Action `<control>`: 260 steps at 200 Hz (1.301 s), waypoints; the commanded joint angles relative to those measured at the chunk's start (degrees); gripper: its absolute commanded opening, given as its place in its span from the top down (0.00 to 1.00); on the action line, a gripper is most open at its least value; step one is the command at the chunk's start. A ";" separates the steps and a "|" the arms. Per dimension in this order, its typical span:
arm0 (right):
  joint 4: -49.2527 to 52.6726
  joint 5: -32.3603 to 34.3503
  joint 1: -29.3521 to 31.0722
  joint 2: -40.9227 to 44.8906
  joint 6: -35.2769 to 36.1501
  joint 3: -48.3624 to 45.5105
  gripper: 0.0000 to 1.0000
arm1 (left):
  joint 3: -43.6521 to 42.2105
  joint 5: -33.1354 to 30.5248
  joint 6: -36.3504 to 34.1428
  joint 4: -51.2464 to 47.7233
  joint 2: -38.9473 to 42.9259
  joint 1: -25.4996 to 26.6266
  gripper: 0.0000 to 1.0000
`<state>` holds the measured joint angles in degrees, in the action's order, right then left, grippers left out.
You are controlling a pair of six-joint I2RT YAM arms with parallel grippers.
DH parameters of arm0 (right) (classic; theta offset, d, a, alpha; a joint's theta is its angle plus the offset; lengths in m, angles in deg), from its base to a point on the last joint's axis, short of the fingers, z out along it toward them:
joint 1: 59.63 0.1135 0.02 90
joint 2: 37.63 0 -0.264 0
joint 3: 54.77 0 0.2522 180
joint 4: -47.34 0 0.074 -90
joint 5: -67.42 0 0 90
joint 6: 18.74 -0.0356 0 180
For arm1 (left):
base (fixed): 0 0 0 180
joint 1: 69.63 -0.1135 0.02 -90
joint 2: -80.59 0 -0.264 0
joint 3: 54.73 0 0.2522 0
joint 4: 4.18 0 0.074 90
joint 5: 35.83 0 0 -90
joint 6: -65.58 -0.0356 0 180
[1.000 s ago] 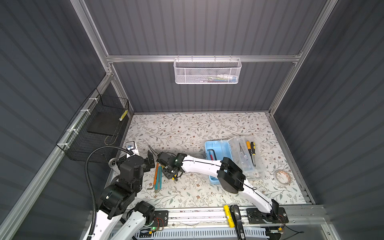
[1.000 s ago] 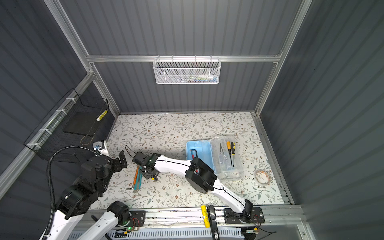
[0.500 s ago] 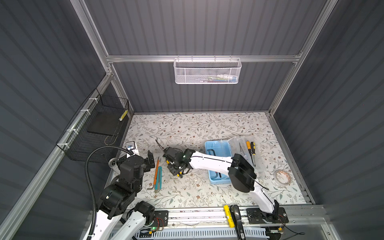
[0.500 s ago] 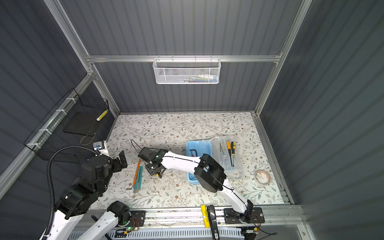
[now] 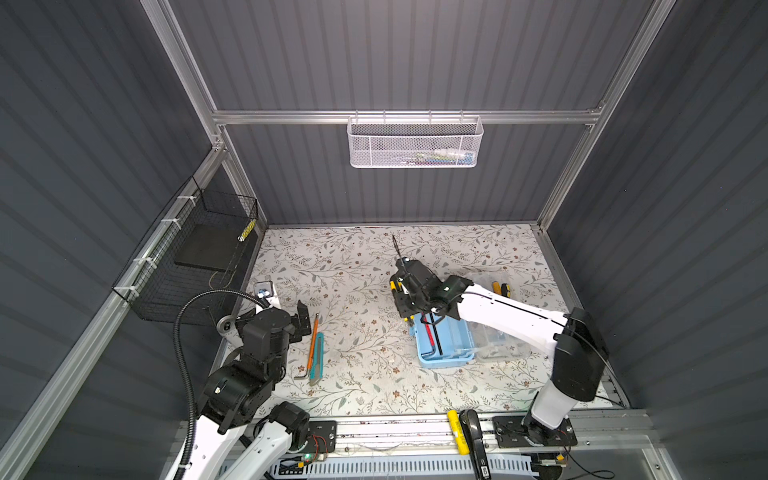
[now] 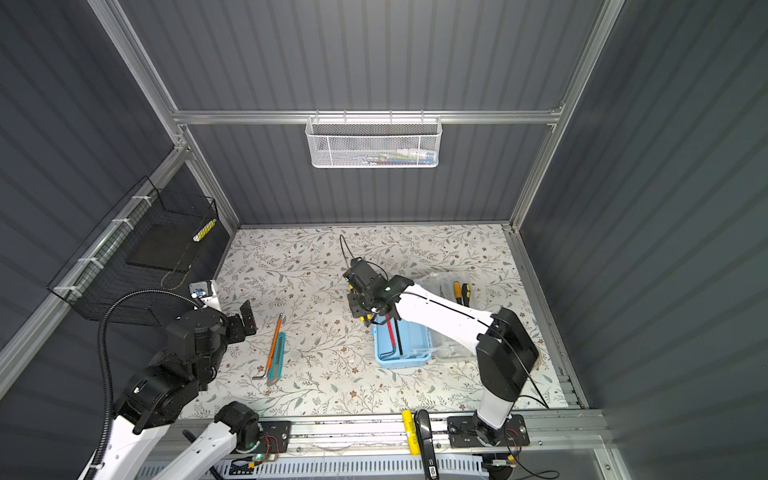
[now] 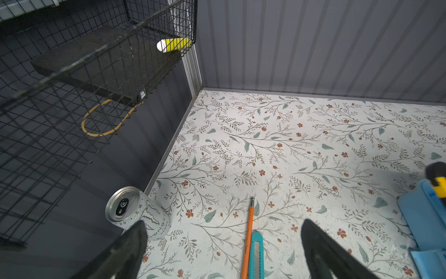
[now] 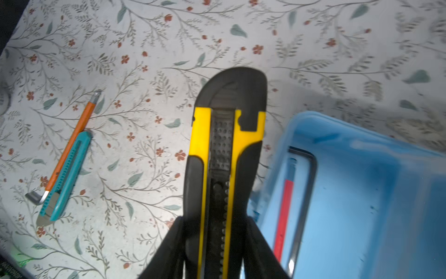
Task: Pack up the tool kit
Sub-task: 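Carry the yellow-black utility knife with the right gripper over the clear tray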
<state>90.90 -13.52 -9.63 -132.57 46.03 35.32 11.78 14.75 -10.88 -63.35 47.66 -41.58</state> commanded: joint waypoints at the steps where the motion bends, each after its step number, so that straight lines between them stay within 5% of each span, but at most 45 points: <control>1: 1.20 3.57 -1.91 5.36 -2.05 -4.41 0.80 | 0.04 1.05 0.00 -0.25 -1.62 -0.19 0.01; 62: 2.86 6.37 -8.47 17.66 -5.26 -16.80 0.80 | 0.55 3.13 0.66 -0.64 -6.44 -0.24 0.00; 133: 2.73 6.42 -12.36 17.66 -3.70 -21.95 0.79 | -1.95 7.55 14.86 -2.62 -9.70 -0.24 0.00; 260: 3.98 5.48 -12.29 19.57 0.09 -19.56 0.38 | -15.69 11.37 31.12 2.00 -13.08 -0.21 0.00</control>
<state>93.74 -7.62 -21.87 -116.90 44.60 13.75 -2.34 24.23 15.15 -63.35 35.42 -41.58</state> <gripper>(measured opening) 0.617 0.995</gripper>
